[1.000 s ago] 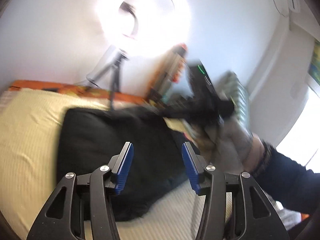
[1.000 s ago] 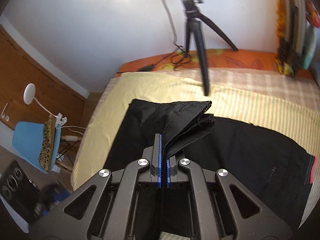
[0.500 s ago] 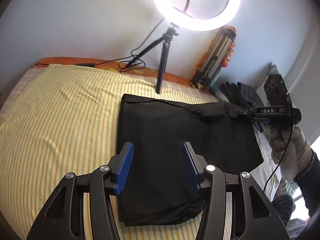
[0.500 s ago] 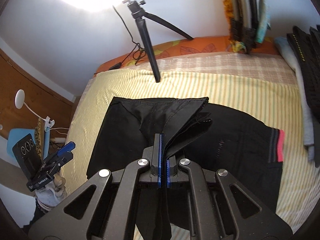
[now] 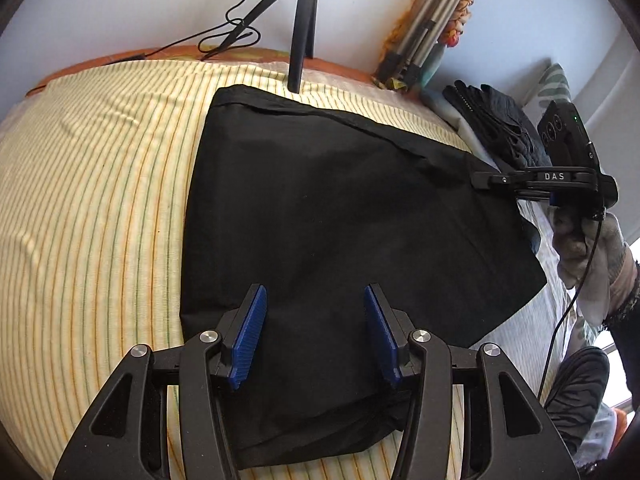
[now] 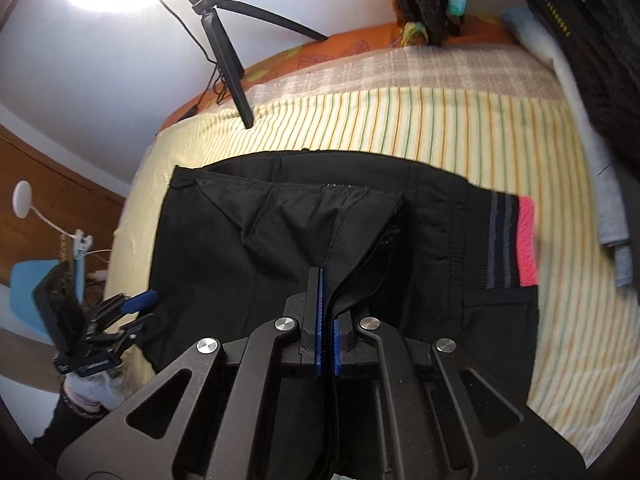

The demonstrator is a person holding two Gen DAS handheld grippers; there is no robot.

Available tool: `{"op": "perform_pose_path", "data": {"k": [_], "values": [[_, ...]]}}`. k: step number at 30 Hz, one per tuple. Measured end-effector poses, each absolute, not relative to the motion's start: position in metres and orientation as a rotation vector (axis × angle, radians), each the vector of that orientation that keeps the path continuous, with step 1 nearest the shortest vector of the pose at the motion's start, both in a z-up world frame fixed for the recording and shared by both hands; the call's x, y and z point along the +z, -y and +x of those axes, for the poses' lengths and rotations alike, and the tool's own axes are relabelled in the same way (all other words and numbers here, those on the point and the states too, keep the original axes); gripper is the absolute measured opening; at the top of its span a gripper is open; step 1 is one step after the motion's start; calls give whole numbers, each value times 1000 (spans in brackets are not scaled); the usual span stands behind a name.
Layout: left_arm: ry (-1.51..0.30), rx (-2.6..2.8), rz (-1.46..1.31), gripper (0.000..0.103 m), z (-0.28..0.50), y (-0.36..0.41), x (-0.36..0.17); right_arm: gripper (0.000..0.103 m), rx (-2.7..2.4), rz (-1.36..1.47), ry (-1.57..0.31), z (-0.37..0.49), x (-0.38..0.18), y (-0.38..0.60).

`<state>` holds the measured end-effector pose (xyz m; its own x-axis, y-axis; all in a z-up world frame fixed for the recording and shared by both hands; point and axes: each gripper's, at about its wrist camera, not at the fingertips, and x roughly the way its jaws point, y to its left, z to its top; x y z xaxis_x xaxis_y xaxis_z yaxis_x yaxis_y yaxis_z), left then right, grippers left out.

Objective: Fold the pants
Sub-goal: 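Open both grippers and release the folded black trousers onto the bed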

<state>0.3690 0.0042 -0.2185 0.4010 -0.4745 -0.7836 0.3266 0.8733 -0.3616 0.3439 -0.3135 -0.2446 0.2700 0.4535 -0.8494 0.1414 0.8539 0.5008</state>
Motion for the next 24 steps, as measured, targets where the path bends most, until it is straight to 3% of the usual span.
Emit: {"op": "perform_pose_path", "data": {"k": [2, 4, 6, 12, 15, 20, 24], "values": [[-1041, -506, -156, 49, 369, -4, -217, 11, 268, 651, -1280, 344, -246, 324], [-1036, -504, -145, 49, 369, -2, -217, 38, 295, 754, -1257, 346, -249, 333], [-1032, -503, -134, 49, 368, -2, -217, 41, 318, 843, -1230, 350, -252, 341], [-1028, -503, -118, 49, 368, -1, -218, 41, 315, 925, -1212, 364, -262, 344], [-1029, -502, -111, 49, 370, 1, -218, 13, 259, 765, -1230, 367, -255, 328], [-1021, -481, -94, 49, 369, 1, -214, 6, 203, 393, -1158, 364, -219, 296], [-964, -436, -97, 49, 369, -11, -197, 5, 150, 246, -1186, 369, -222, 292]]}}
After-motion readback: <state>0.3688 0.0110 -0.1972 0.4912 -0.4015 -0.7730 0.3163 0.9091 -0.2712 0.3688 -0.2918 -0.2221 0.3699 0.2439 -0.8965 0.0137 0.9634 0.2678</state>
